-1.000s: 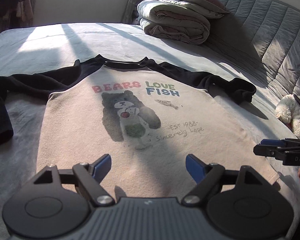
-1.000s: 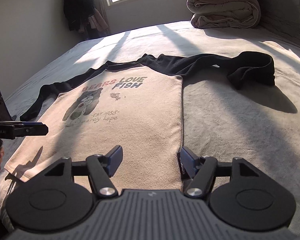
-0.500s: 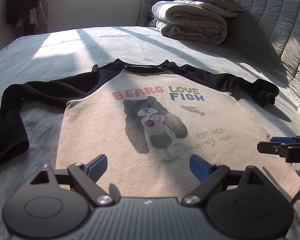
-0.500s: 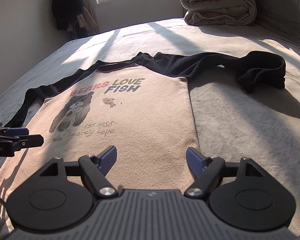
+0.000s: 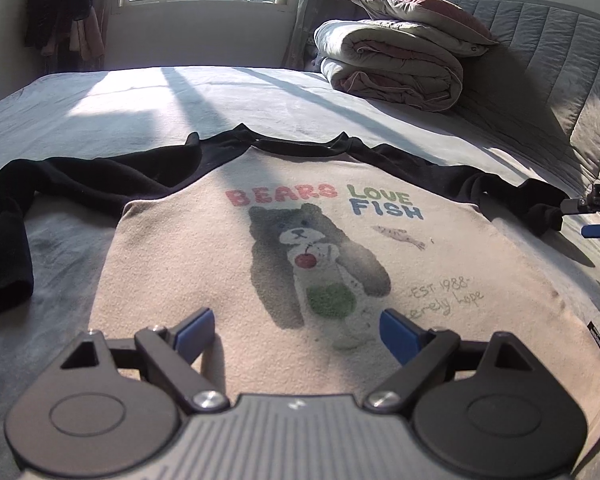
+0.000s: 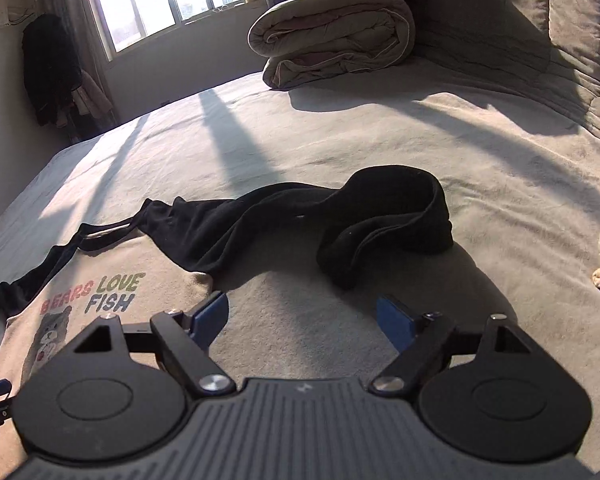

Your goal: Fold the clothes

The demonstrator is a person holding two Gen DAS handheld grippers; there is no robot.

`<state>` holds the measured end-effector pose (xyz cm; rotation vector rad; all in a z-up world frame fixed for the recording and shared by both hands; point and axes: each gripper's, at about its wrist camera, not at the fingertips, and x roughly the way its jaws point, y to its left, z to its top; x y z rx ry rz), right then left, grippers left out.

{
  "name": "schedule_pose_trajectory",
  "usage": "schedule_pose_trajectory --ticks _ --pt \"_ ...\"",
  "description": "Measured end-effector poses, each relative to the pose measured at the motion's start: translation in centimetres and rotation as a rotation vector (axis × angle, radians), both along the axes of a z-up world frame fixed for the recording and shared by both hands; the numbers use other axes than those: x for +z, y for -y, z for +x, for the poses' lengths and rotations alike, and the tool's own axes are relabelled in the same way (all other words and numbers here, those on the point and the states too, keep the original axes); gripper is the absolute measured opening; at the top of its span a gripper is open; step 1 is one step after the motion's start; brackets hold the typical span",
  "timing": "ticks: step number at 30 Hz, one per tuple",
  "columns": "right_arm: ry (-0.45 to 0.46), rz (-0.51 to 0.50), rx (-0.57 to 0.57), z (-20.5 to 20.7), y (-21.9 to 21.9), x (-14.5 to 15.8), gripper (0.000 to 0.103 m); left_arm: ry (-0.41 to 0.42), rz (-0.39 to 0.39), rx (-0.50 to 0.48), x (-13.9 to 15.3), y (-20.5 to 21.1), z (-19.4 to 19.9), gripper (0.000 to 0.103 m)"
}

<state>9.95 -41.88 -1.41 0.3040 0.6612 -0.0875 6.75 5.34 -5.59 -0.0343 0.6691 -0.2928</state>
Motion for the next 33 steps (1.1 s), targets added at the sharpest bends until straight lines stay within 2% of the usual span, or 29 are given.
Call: schedule_pose_trajectory --ticks 3,6,7,8,9,10,12,13,16,22,28,32,33 --pt "-0.016 -0.008 -0.103 2.0 2.6 0.0 0.082 -0.033 0.008 0.019 0.5 0.7 0.3 0.090" --pt "-0.028 -0.030 -0.166 3.7 4.4 -0.5 0.072 -0.090 0.015 0.046 1.2 1.9 1.1 0.090" --pt "-0.032 -0.040 -0.182 4.1 4.9 -0.8 0.063 -0.094 0.031 0.054 1.7 2.8 1.3 0.090" --pt "-0.035 -0.047 -0.192 4.6 5.4 -1.1 0.046 -0.096 0.037 0.055 2.2 3.5 1.6 0.090" --pt "-0.035 -0.048 -0.192 5.0 5.9 -1.3 0.037 -0.098 0.044 0.057 2.7 4.3 2.0 0.090" --pt "-0.036 -0.048 -0.191 5.4 6.4 -1.5 0.022 -0.106 0.046 0.059 3.3 5.1 2.5 0.090" --pt "-0.010 -0.090 -0.179 5.9 7.1 -1.1 0.017 -0.118 0.044 0.057 4.3 6.5 3.5 0.090" --pt "0.019 -0.129 -0.173 6.1 7.2 -0.7 0.011 -0.118 0.034 0.045 4.8 7.5 4.3 0.090" --pt "0.099 -0.216 -0.156 6.1 7.6 0.2 0.009 -0.125 0.009 0.012 5.8 10.3 6.4 0.090" --pt "0.255 -0.269 -0.033 5.2 8.0 0.3 0.009 -0.117 0.013 -0.062 7.2 17.6 10.1 0.090" --pt "0.242 -0.205 0.145 5.3 8.9 -0.2 0.009 -0.083 0.039 -0.137 7.1 25.1 13.3 0.089" --pt "0.269 -0.245 0.323 4.5 8.2 -0.3 0.013 -0.082 -0.004 -0.125 7.5 27.2 15.3 0.083" --pt "0.270 -0.249 0.372 4.3 7.8 -0.4 0.013 -0.091 -0.028 -0.121 7.7 27.6 15.8 0.079"
